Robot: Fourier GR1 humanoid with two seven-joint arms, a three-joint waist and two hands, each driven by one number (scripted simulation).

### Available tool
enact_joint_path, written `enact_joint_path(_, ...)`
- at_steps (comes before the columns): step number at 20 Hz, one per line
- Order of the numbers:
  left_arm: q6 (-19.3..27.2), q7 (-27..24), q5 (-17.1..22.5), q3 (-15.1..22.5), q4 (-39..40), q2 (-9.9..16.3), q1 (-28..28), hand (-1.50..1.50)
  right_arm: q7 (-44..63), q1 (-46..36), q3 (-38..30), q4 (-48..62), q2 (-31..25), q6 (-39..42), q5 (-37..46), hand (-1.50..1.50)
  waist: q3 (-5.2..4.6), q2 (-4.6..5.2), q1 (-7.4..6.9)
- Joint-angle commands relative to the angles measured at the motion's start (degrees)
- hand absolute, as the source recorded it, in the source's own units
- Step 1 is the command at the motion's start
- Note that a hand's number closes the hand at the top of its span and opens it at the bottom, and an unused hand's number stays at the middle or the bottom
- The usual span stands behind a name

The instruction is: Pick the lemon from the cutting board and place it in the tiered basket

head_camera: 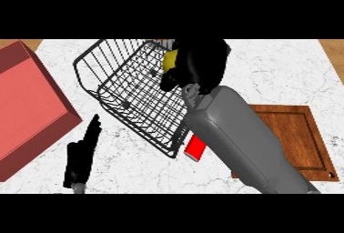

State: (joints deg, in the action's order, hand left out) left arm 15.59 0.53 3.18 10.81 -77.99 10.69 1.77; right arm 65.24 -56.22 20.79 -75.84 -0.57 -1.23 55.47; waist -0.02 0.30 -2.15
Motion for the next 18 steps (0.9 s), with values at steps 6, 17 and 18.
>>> enact_joint_path(6, -2.3, -0.7, 0.5, -0.4, 0.6, 1.2, 0.1, 0.0, 2.7, 3.0, -4.2, 2.9, 0.5, -24.9, -10.8, -1.5, 0.01, 0.34, -1.19)
enact_joint_path(17, 1.7, 1.4, -1.2, -0.7, 0.3, -0.9, 0.7, 0.0, -0.5, 3.3, -6.0, -1.2, 0.6, -44.7, -2.7, -1.5, -0.04, -0.75, 2.42)
enact_joint_path(18, 1.6, 0.3, -1.2, -0.6, -1.4, -0.5, 2.7, 0.0, 1.0, 3.9, -7.9, -2.4, 0.6, -44.4, -0.4, -1.5, -0.03, -1.0, 2.63)
